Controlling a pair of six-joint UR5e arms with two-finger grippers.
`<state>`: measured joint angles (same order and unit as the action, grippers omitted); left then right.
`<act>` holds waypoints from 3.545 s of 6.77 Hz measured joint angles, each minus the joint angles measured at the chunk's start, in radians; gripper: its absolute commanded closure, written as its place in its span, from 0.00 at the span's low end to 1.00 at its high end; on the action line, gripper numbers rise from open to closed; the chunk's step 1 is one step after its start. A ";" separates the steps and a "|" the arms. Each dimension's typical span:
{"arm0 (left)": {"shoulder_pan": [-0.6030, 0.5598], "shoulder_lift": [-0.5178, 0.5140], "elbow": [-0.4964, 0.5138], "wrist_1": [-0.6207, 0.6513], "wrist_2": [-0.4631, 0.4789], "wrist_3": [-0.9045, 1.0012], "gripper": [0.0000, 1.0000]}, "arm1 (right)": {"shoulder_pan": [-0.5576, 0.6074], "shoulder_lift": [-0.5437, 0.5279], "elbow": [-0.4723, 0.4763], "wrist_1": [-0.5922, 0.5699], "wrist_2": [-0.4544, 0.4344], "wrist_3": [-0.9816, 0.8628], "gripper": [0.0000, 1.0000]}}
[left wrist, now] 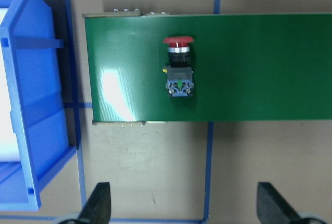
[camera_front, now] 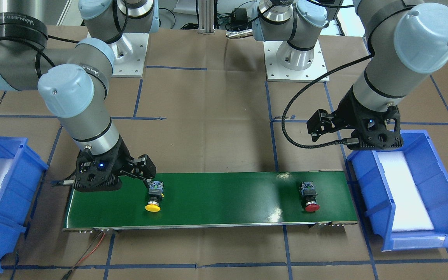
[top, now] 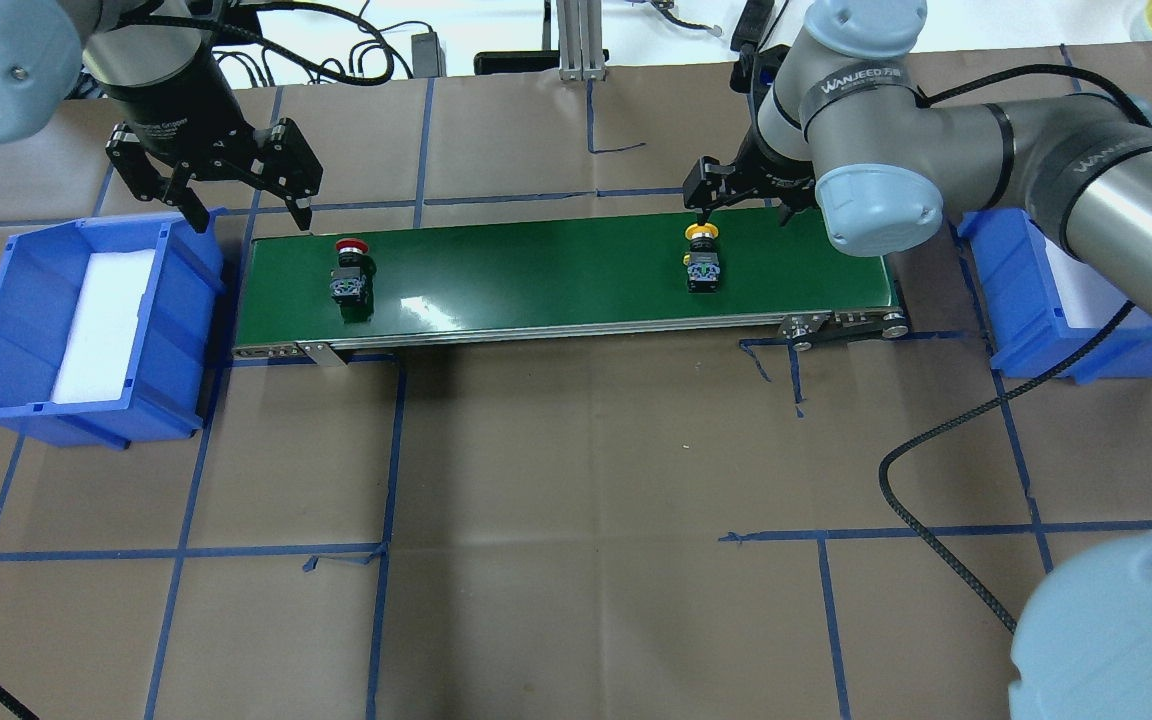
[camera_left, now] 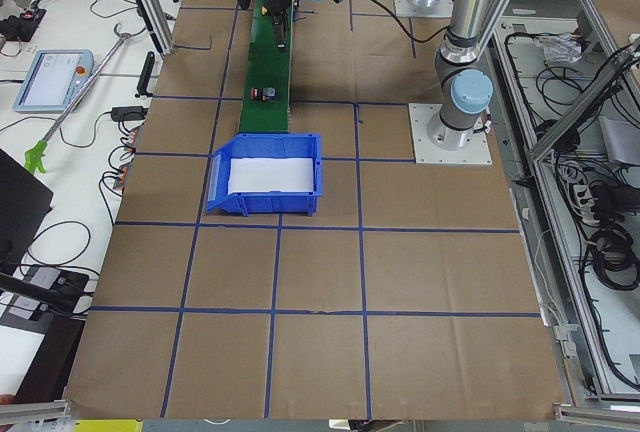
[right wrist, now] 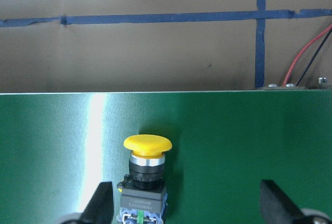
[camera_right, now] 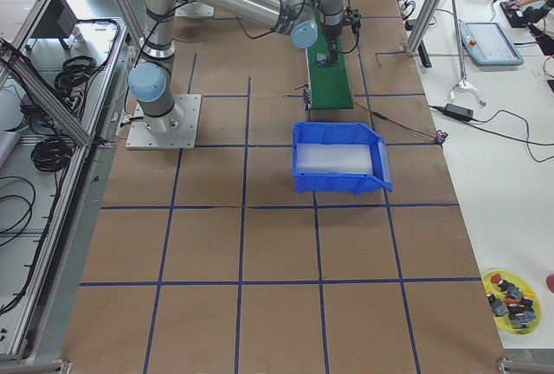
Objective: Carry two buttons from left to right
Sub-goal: 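Lower the right gripper onto the yellow button on the belt and grasp it, then lift the yellow button and carry it to the empty blue bin, then lower the yellow button onto the foam and open the right gripper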
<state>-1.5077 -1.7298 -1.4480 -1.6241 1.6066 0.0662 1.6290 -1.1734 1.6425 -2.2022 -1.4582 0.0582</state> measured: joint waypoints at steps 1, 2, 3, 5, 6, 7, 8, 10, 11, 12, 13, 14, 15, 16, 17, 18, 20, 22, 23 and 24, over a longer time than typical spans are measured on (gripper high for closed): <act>-0.007 0.008 0.000 -0.005 0.001 -0.001 0.00 | 0.000 0.027 -0.014 0.000 -0.007 0.001 0.00; -0.016 0.015 0.000 -0.006 0.002 -0.002 0.00 | 0.001 0.045 -0.018 0.003 -0.010 0.001 0.00; -0.026 0.020 0.000 -0.005 -0.001 -0.004 0.00 | 0.001 0.056 -0.016 0.007 -0.011 0.001 0.00; -0.032 0.022 -0.001 0.003 -0.010 -0.009 0.00 | 0.003 0.067 -0.009 0.021 -0.014 0.009 0.29; -0.033 0.025 -0.004 0.005 -0.012 -0.006 0.00 | 0.003 0.070 -0.007 0.049 -0.020 0.018 0.69; -0.033 0.028 -0.007 0.005 -0.012 -0.004 0.00 | 0.003 0.072 -0.007 0.075 -0.033 0.020 0.92; -0.034 0.028 -0.008 0.006 -0.013 -0.004 0.00 | 0.003 0.076 -0.011 0.086 -0.047 0.017 0.95; -0.034 0.028 -0.006 0.007 -0.014 -0.005 0.00 | 0.001 0.071 -0.037 0.091 -0.067 0.004 0.96; -0.034 0.028 -0.005 0.007 -0.014 -0.005 0.00 | -0.006 0.056 -0.067 0.109 -0.099 -0.015 0.95; -0.034 0.028 -0.005 0.007 -0.014 -0.005 0.00 | -0.035 0.023 -0.106 0.168 -0.133 -0.048 0.95; -0.034 0.028 -0.005 0.007 -0.013 -0.005 0.00 | -0.098 -0.022 -0.137 0.246 -0.140 -0.093 0.95; -0.034 0.029 -0.005 0.007 -0.013 -0.005 0.00 | -0.195 -0.066 -0.157 0.304 -0.138 -0.177 0.95; -0.034 0.029 -0.005 0.007 -0.013 -0.005 0.00 | -0.292 -0.092 -0.172 0.326 -0.136 -0.294 0.95; -0.034 0.030 -0.006 0.007 -0.013 -0.005 0.00 | -0.388 -0.102 -0.186 0.334 -0.122 -0.423 0.95; -0.034 0.030 -0.006 0.007 -0.013 -0.006 0.00 | -0.467 -0.099 -0.192 0.335 -0.095 -0.521 0.95; -0.034 0.030 -0.006 0.007 -0.013 -0.006 0.00 | -0.524 -0.089 -0.185 0.335 -0.079 -0.589 0.95; -0.034 0.030 -0.005 0.007 -0.013 -0.007 0.00 | -0.573 -0.078 -0.112 0.283 -0.072 -0.653 0.95; -0.034 0.029 -0.005 0.007 -0.013 -0.007 0.00 | -0.608 -0.081 0.000 0.143 -0.068 -0.693 0.95; -0.034 0.029 -0.005 0.007 -0.013 -0.006 0.00 | -0.621 -0.081 0.052 0.095 -0.066 -0.699 0.95; -0.034 0.029 -0.005 0.007 -0.013 -0.006 0.00 | -0.629 -0.078 0.097 0.058 -0.065 -0.702 0.95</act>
<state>-1.5417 -1.7006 -1.4529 -1.6168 1.5938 0.0598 0.9998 -1.2512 1.7396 -2.1439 -1.5236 -0.6433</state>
